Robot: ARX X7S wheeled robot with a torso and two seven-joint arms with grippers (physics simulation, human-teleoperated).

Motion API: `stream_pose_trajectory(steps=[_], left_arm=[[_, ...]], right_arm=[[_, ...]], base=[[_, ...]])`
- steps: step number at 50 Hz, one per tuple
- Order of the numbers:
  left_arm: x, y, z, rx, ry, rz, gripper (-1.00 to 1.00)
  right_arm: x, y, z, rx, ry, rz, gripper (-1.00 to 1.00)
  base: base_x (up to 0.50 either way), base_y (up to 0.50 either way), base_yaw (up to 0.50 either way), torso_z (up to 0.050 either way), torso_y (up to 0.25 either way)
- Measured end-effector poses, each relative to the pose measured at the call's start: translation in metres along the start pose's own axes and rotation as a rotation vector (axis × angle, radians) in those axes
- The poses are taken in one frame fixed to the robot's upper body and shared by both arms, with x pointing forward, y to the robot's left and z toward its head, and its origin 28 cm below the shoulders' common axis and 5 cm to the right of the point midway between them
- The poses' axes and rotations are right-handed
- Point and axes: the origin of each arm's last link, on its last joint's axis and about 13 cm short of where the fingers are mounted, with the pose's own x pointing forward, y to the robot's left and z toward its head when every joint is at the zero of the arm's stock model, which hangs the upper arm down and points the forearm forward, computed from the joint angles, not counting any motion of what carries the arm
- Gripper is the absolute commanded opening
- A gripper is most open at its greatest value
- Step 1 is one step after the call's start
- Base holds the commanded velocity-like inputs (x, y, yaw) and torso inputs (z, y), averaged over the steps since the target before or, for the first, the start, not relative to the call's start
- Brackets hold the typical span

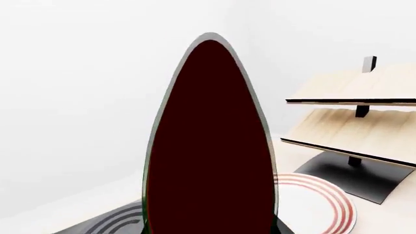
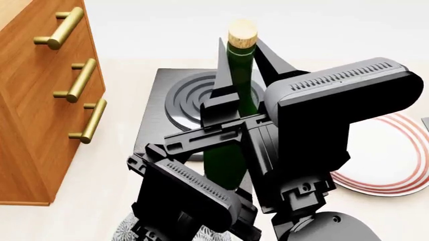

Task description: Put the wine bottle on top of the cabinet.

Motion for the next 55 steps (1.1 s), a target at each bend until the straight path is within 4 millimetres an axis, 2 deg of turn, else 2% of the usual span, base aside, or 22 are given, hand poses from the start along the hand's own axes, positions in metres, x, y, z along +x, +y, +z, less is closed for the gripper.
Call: stream_pose_trajectory(steps=[14, 15, 40, 55], left_arm=[[0.000, 0.001, -0.002, 0.006, 0.002, 0.004, -1.00], [0.000, 0.001, -0.002, 0.006, 0.002, 0.003, -1.00], [-0.002, 0.002, -0.006, 0.003, 0.027, -0.002, -1.00], [-0.002, 0.005, -0.008, 0.000, 0.034, 0.011, -1.00]], right_arm=[[-0.001, 0.000, -0.002, 0.002, 0.003, 0.000, -1.00], [-0.001, 0.000, -0.002, 0.004, 0.003, 0.000, 1.00], [-0.007, -0.004, -0.006, 0.007, 0.011, -0.023, 1.00], [-0.041, -0.005, 0.000, 0.035, -0.020, -0.083, 1.00]], base=[[0.00, 0.00, 0.00, 0.001, 0.001], [0.00, 0.00, 0.00, 0.000, 0.000], [0.00, 0.00, 0.00, 0.000, 0.001], [0.00, 0.00, 0.00, 0.000, 0.001]])
